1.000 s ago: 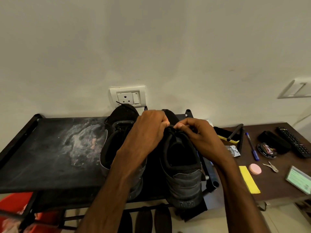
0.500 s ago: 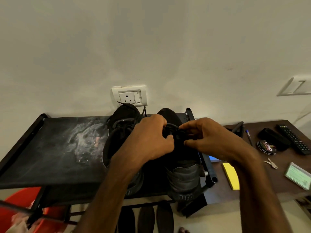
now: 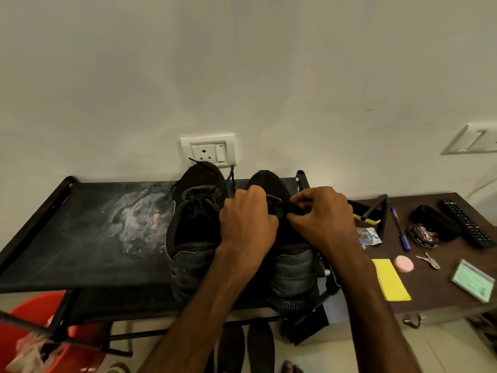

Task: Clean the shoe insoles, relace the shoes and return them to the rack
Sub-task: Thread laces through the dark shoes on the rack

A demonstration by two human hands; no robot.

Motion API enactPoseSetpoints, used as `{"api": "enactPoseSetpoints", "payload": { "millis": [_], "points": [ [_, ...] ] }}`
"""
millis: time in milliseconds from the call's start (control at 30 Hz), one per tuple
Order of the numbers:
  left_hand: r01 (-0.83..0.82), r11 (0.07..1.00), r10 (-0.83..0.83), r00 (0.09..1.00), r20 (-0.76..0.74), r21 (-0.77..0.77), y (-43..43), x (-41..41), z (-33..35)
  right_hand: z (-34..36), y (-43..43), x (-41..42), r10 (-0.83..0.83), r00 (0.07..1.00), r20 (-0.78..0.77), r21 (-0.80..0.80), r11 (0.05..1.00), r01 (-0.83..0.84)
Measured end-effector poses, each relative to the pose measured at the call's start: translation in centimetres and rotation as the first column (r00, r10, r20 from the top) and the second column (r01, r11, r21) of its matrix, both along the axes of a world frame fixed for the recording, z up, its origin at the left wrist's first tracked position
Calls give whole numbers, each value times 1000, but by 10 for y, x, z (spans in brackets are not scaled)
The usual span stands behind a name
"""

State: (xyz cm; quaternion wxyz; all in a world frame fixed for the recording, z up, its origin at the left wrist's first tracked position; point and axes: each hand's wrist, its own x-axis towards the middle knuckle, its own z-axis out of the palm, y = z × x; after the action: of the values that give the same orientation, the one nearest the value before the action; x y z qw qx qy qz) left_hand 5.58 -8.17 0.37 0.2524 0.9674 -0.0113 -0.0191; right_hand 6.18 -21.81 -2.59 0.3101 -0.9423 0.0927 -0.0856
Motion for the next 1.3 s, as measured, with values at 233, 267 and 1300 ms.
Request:
{"api": "enactPoseSetpoints", "payload": {
  "millis": [233,267,1300],
  "points": [
    [-22,997,24,999,26,-77,6,11,-14,-12,-14,-2,24,1000,9,275,961,-26],
    [-15,997,17,1000,25,-78,7,12,-15,-13,-17,-3,39,999,-4,342,939,-36],
    [111,953,-85,991,105,-282,37,-2,14,50,7,-26,240,970,45,-304,928,-215]
  ]
}}
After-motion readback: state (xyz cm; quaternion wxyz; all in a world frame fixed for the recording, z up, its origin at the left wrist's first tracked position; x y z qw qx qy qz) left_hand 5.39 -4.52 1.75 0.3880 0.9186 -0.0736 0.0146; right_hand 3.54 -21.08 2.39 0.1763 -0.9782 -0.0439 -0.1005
